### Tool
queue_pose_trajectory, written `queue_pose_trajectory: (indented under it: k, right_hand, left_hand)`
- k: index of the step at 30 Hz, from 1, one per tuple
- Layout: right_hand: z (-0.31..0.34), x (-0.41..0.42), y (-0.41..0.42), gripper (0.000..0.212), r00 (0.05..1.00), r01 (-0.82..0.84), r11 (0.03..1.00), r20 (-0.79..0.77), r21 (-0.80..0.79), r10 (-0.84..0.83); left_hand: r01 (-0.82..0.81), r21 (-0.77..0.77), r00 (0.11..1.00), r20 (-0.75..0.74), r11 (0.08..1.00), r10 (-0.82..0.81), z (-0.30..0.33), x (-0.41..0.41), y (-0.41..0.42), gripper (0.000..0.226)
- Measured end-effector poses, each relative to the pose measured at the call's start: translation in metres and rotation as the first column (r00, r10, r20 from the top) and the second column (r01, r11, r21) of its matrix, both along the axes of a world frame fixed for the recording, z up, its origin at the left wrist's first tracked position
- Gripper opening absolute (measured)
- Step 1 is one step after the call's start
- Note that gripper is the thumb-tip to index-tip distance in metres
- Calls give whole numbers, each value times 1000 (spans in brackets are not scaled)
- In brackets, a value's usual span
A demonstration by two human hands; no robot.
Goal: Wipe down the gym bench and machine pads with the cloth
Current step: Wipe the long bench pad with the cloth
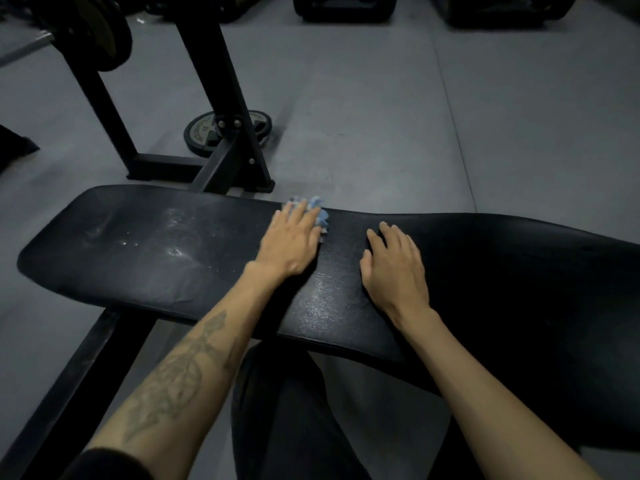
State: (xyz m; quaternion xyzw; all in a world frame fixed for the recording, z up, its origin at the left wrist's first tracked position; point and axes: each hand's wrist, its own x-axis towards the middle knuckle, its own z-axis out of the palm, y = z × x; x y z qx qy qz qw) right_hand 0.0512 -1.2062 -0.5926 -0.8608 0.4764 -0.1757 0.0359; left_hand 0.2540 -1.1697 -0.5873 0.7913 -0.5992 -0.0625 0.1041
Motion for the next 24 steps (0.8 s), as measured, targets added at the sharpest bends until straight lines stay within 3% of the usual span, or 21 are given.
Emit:
queue_pose_trajectory:
  k: [3,8,14,20,24]
  right_hand:
    - [-1,2,0,46,1000,1,1000,15,-23,-1]
    - [-2,1,-3,44,999,-9,999,40,-47,11]
    - [-4,1,-4,44,999,-4,999,41,-40,6]
    - [-2,10,-4,43,999,-42,999,-12,-26,42]
    - [7,47,6,50,996,-94,993,3,68,94]
  left_hand:
    - [-150,33,989,0,988,150,3,-2,-15,56]
    - [72,4,997,35,997,-72,1,-24,-6,56]
    - [-131,51,991,15,990,130,4,8,-31,54]
    - [-97,42,995,9,994,97,2,11,-29,52]
    - [-12,45,1000,19,999,12,2,26,-25,51]
